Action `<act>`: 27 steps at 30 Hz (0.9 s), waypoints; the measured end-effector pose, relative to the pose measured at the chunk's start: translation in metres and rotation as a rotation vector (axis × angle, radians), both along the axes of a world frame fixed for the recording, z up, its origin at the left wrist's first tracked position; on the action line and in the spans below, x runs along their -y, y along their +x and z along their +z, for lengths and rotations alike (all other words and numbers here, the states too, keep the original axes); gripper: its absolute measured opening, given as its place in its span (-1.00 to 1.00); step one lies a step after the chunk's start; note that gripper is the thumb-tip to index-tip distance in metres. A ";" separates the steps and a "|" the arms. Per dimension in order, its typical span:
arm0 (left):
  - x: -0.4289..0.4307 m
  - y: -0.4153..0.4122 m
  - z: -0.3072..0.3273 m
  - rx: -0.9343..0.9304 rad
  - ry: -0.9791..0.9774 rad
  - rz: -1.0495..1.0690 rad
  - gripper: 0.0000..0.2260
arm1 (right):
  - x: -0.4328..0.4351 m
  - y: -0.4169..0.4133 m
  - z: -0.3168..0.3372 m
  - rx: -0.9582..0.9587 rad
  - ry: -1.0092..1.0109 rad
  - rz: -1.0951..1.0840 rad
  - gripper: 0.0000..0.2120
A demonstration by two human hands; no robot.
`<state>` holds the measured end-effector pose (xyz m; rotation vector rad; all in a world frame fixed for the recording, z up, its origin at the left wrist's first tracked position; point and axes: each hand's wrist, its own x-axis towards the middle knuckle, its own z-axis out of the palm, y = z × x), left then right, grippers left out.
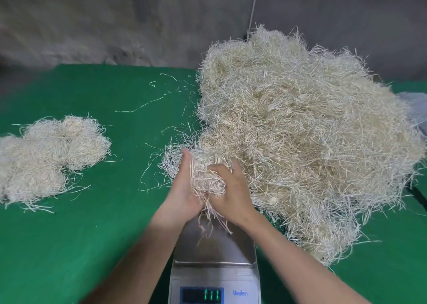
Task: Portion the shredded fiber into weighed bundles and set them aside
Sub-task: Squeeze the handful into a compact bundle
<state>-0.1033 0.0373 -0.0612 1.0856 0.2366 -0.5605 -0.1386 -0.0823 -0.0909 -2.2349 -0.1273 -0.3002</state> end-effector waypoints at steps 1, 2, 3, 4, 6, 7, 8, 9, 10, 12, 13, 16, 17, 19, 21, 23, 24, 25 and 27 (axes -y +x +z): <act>0.002 0.010 0.007 -0.090 -0.106 0.017 -0.56 | -0.004 -0.003 0.010 0.034 0.016 0.023 -0.53; 0.005 0.016 0.012 -0.111 -0.194 0.044 -0.63 | -0.009 -0.005 0.018 0.080 0.039 0.052 -0.58; 0.009 0.021 0.012 -0.077 -0.212 0.060 -0.74 | -0.014 -0.006 0.026 0.143 0.053 0.072 -0.61; 0.014 0.022 0.012 -0.038 -0.154 0.088 -0.79 | -0.019 -0.004 0.035 0.205 0.054 0.070 -0.61; 0.027 0.023 0.008 0.052 -0.034 0.132 -0.72 | -0.019 0.013 0.058 0.259 0.030 -0.052 -0.50; 0.033 0.022 0.012 0.086 -0.051 0.155 -0.74 | -0.015 0.024 0.071 0.242 0.028 -0.150 -0.44; 0.038 0.021 0.020 0.147 -0.071 0.163 -0.78 | -0.008 0.034 0.081 0.208 0.046 -0.224 -0.42; 0.041 0.023 0.029 0.180 -0.070 0.172 -0.84 | -0.002 0.039 0.086 0.178 0.079 -0.242 -0.44; 0.042 0.025 0.041 0.177 -0.079 0.171 -0.87 | 0.002 0.040 0.084 0.165 0.118 -0.206 -0.49; 0.037 0.033 0.056 0.165 -0.198 0.142 -0.80 | -0.004 0.028 0.065 0.165 0.138 -0.032 -0.52; 0.035 0.039 0.056 0.174 -0.213 0.148 -0.75 | -0.013 0.019 0.058 0.163 0.114 0.051 -0.50; 0.046 0.035 0.046 0.316 0.007 0.153 -0.77 | -0.015 0.031 0.067 0.090 0.149 0.081 -0.51; 0.053 0.029 0.043 0.359 0.046 0.172 -0.79 | -0.007 0.041 0.079 0.036 0.196 0.030 -0.48; 0.059 0.024 0.047 0.323 0.078 0.112 -0.64 | 0.012 0.056 0.090 0.008 0.275 -0.068 -0.39; 0.056 0.031 0.054 0.217 -0.038 -0.021 -0.48 | 0.006 0.048 0.085 0.087 0.282 -0.041 -0.43; 0.048 0.045 0.055 0.166 -0.056 -0.022 -0.40 | -0.014 0.034 0.069 0.149 0.248 0.056 -0.52; 0.046 0.050 0.052 0.166 -0.038 0.045 -0.43 | -0.021 0.032 0.064 0.149 0.237 0.076 -0.55; 0.047 0.050 0.051 0.176 -0.018 0.128 -0.51 | -0.023 0.037 0.065 0.127 0.245 0.069 -0.55; 0.043 0.046 0.041 0.287 -0.066 0.205 -0.56 | -0.016 0.051 0.072 0.035 0.382 0.011 -0.60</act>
